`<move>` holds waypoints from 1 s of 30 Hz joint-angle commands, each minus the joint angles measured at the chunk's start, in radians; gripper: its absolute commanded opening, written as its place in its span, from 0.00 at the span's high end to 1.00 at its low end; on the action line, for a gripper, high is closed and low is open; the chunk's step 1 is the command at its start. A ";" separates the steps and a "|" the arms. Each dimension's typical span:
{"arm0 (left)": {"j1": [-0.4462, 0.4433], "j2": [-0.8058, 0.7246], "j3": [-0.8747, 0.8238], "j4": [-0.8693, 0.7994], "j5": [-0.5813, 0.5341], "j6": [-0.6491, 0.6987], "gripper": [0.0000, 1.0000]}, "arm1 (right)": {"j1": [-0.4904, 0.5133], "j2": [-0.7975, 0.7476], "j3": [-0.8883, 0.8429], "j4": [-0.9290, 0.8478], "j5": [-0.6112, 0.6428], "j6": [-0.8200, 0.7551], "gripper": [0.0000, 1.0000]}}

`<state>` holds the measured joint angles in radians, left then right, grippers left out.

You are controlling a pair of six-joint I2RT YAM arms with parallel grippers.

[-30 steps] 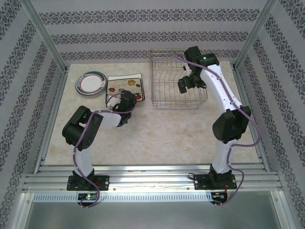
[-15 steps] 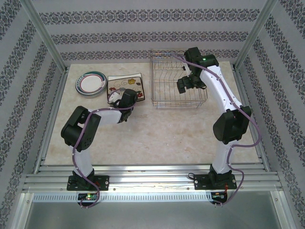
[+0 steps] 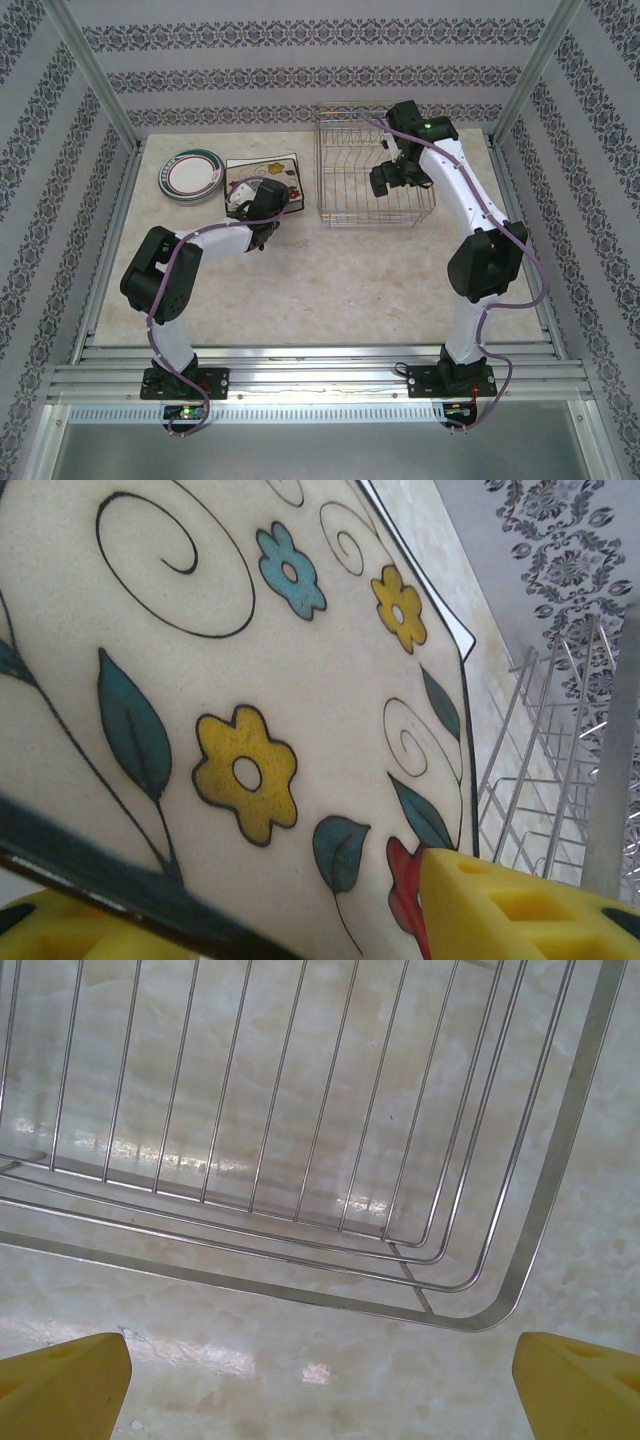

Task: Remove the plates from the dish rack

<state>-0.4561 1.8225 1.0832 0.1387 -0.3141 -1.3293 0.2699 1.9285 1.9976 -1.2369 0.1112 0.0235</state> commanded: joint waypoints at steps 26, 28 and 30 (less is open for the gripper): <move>0.013 -0.103 0.023 -0.102 0.003 0.312 0.42 | -0.066 -0.088 -0.039 0.053 -0.012 -0.005 0.02; 0.011 -0.141 0.030 -0.117 -0.016 0.420 0.42 | -0.090 -0.153 -0.106 0.125 -0.028 -0.005 0.02; 0.017 -0.190 0.030 -0.113 -0.018 0.538 0.40 | -0.122 -0.244 -0.217 0.246 -0.051 -0.009 0.02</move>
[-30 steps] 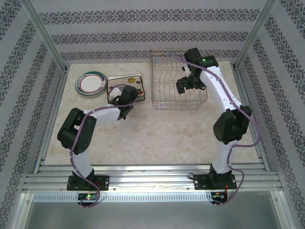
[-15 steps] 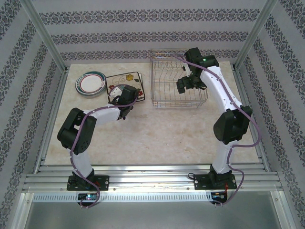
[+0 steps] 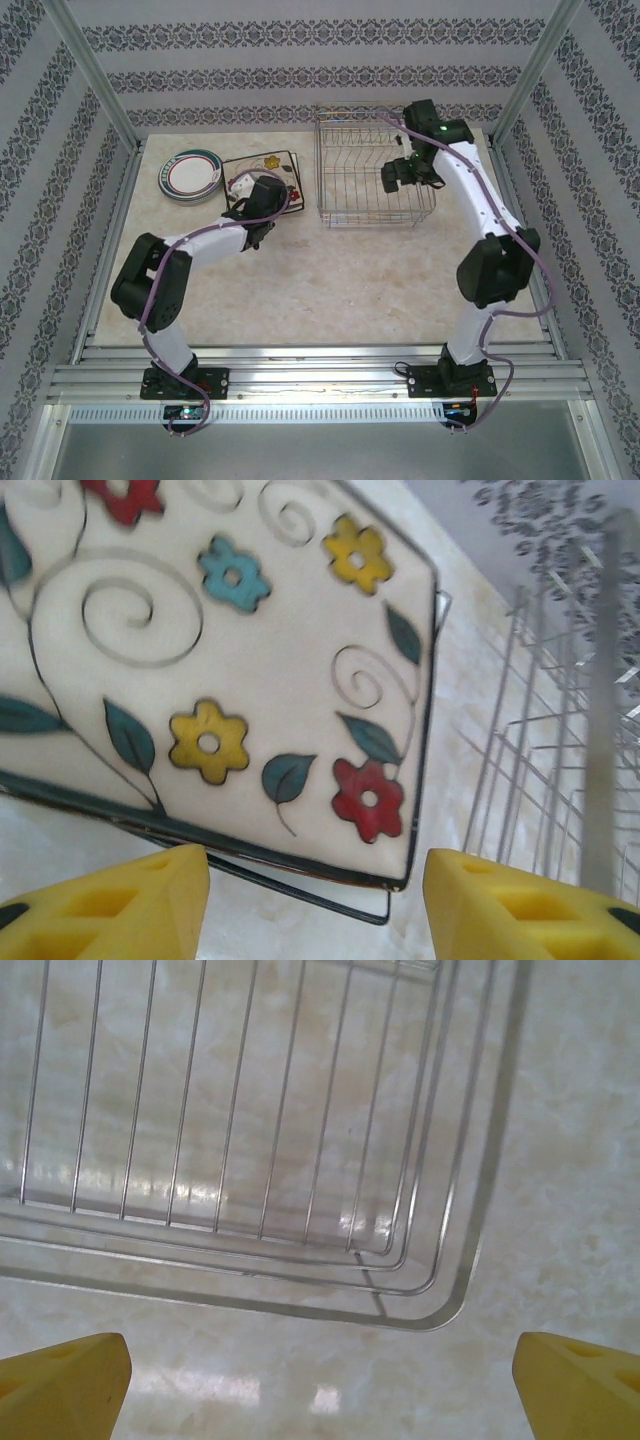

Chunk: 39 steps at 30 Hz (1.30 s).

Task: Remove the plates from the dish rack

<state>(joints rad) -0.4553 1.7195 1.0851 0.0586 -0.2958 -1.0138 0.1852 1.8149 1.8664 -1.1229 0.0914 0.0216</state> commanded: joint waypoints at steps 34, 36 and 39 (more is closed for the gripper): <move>0.576 -0.301 -0.720 0.715 0.131 0.786 0.00 | -0.145 -0.305 -1.505 2.063 0.084 0.025 0.02; 0.575 -0.286 -0.683 0.658 0.143 0.797 0.00 | -0.146 -0.305 -1.494 2.039 0.070 0.020 0.02; 0.572 -0.274 -0.682 0.678 0.143 0.801 0.00 | -0.145 -0.303 -1.495 2.045 0.070 0.020 0.02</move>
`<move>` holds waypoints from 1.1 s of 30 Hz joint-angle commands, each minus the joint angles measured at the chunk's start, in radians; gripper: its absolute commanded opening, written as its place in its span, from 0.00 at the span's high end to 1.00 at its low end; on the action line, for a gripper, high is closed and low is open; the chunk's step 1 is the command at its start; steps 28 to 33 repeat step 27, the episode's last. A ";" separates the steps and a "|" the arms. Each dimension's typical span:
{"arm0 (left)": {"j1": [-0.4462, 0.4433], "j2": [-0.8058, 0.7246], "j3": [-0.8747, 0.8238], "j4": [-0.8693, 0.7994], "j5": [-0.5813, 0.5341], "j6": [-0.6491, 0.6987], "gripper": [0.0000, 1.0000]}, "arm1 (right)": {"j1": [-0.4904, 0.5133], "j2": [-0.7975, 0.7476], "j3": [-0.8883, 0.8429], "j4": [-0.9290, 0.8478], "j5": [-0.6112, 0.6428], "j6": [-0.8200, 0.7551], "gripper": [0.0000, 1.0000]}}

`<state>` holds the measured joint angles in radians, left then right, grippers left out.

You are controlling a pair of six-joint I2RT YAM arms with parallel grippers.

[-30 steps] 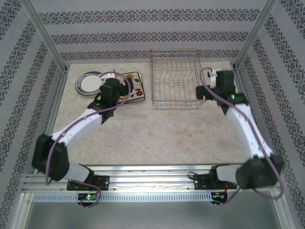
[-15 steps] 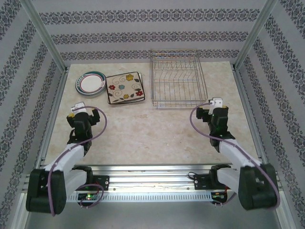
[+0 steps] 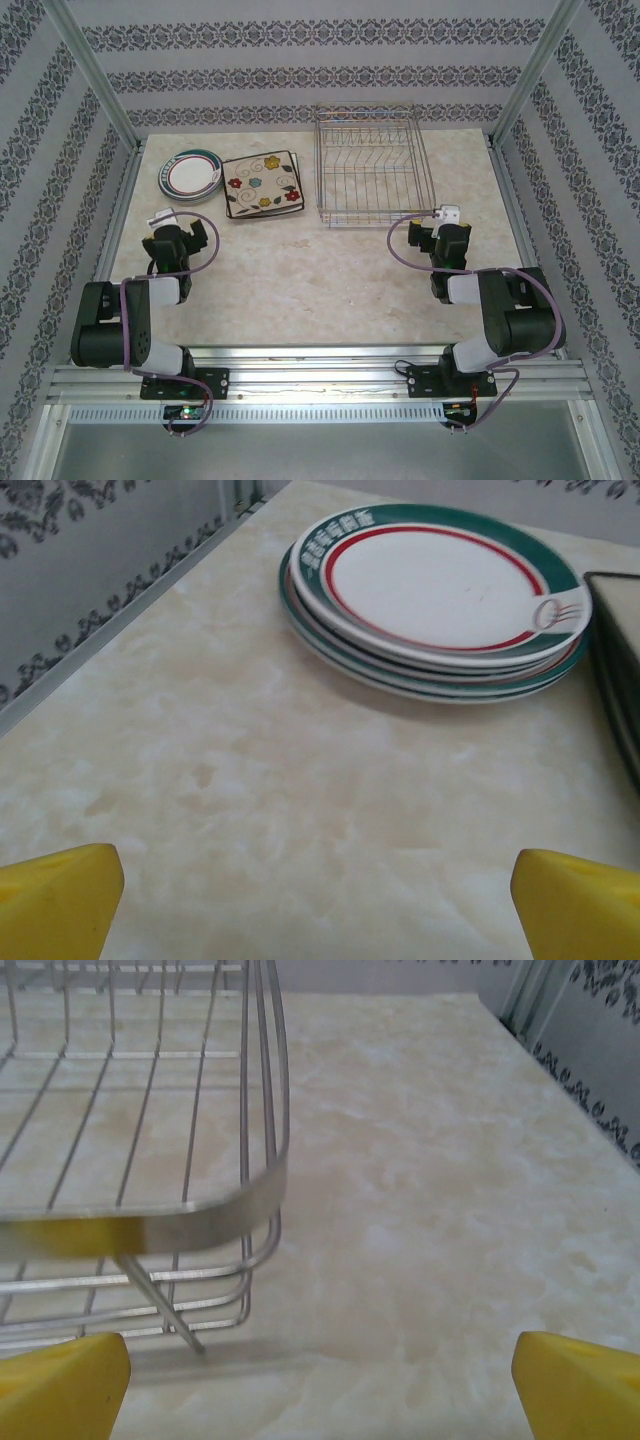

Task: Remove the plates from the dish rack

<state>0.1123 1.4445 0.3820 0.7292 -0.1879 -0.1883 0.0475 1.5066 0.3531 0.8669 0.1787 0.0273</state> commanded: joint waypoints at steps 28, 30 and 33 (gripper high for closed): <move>-0.120 0.151 -0.035 0.303 0.117 0.180 0.01 | -0.012 0.006 0.023 0.045 -0.031 0.016 0.02; -0.120 0.151 -0.035 0.303 0.117 0.180 0.01 | -0.012 0.006 0.023 0.045 -0.031 0.016 0.02; -0.120 0.151 -0.035 0.303 0.117 0.180 0.01 | -0.012 0.006 0.023 0.045 -0.031 0.016 0.02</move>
